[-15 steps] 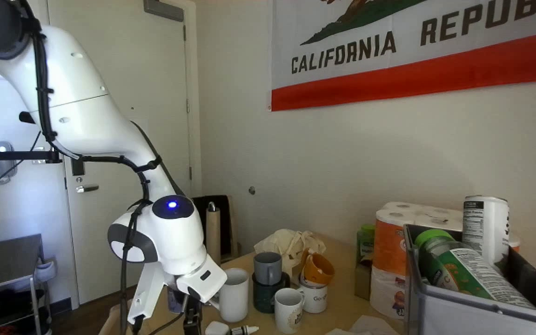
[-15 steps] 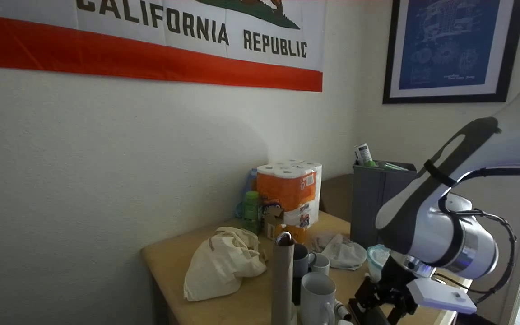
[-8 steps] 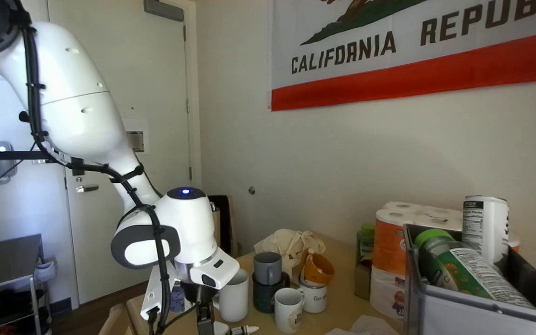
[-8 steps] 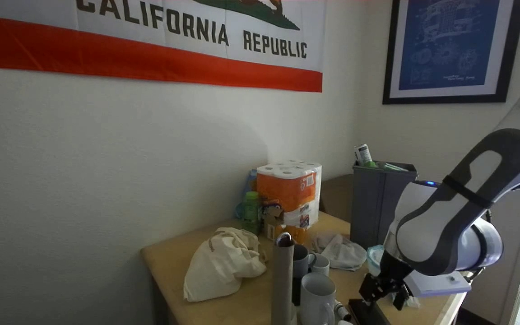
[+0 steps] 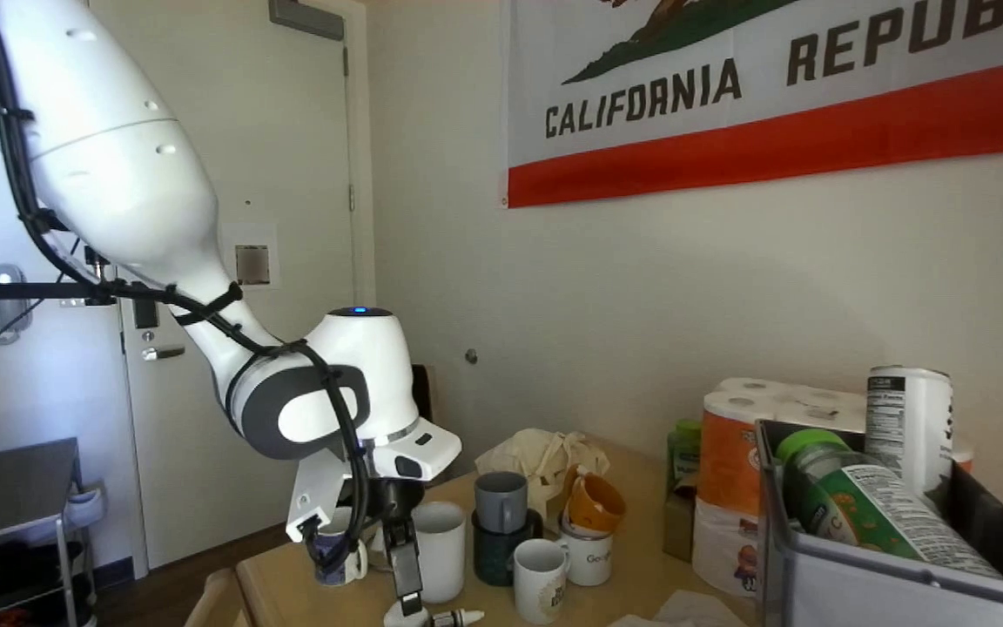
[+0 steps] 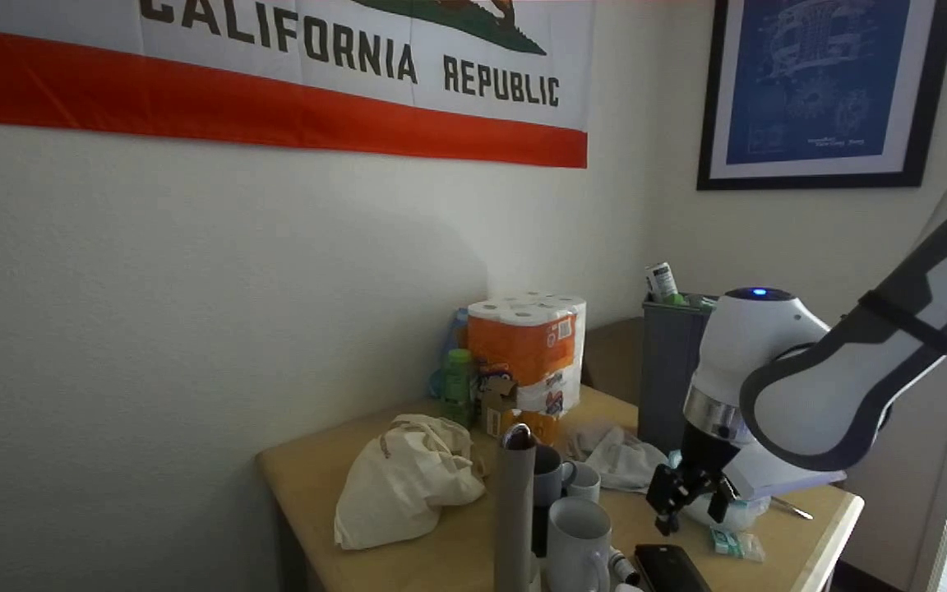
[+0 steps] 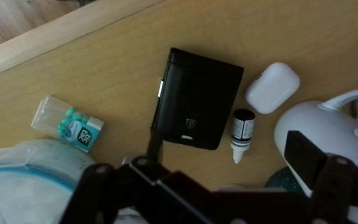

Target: Flip the phone cover onto the phone

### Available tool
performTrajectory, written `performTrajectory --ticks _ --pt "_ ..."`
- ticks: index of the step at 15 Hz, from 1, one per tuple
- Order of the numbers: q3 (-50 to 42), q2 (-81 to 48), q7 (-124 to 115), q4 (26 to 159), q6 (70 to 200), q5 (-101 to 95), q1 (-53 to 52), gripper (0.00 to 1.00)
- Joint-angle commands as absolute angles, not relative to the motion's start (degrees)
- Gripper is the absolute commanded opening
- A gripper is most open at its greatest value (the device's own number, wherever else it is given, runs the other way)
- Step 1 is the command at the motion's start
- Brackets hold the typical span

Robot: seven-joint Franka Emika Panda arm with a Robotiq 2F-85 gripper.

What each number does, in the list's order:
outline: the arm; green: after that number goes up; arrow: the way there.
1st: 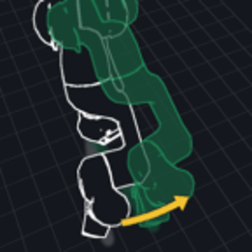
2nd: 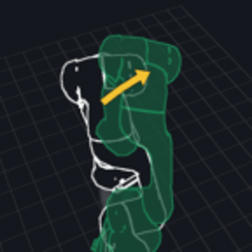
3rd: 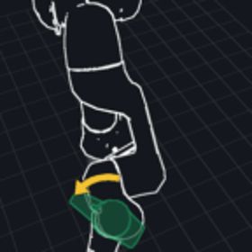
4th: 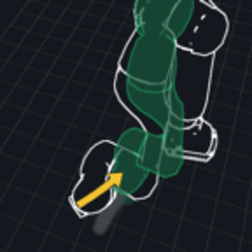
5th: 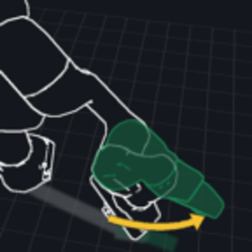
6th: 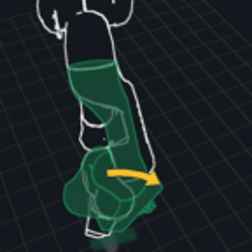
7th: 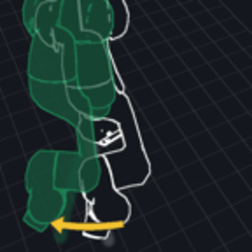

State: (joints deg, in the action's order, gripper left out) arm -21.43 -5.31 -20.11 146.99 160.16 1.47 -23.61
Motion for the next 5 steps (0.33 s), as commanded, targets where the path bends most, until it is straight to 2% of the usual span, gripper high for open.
performTrajectory --ticks 1,5 --pt "-11.6 0.1 -21.2 146.0 152.3 0.3 -14.2 1.00" --pt "-5.0 2.4 -20.0 145.1 147.8 2.5 -8.2 1.00"
